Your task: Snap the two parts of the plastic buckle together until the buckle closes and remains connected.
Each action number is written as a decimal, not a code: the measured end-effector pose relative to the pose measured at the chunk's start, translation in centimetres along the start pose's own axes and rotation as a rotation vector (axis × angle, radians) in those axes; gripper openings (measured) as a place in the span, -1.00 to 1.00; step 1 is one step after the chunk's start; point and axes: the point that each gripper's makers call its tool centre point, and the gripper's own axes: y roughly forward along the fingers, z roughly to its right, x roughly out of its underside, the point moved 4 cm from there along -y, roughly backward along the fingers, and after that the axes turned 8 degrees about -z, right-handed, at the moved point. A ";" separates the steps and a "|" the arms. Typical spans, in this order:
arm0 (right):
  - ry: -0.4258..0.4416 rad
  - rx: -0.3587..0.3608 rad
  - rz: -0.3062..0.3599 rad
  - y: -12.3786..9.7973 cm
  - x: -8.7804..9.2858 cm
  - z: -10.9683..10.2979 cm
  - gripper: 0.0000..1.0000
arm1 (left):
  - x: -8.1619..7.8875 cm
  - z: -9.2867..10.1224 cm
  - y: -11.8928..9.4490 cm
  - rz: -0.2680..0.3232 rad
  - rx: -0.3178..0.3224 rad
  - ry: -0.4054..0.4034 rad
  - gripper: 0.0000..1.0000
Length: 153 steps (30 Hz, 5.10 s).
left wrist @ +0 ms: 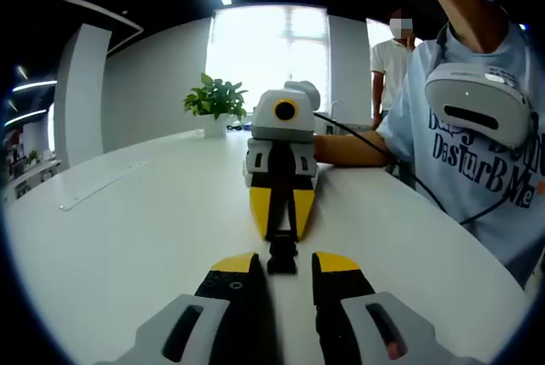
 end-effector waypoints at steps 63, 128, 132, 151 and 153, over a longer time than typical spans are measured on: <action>0.016 0.010 -0.001 -0.2 0.1 0.4 -0.77 | 0.1 0.2 -0.3 -0.008 0.020 -0.003 -0.77; -0.073 -0.089 0.021 -0.1 -0.4 -1.6 -0.79 | 0.0 1.5 0.0 -0.013 0.112 0.093 -0.81; -0.066 -0.091 0.021 0.0 -0.4 -1.6 -0.79 | 0.0 1.6 0.0 -0.011 0.111 0.090 -0.80; -0.031 -0.086 0.022 -0.2 -0.3 -1.5 -0.74 | 0.2 0.7 -0.8 -0.018 0.064 0.009 -0.64; -0.025 -0.080 0.021 -0.2 -0.2 -1.3 -0.70 | 0.2 0.7 -0.8 -0.018 0.065 0.005 -0.64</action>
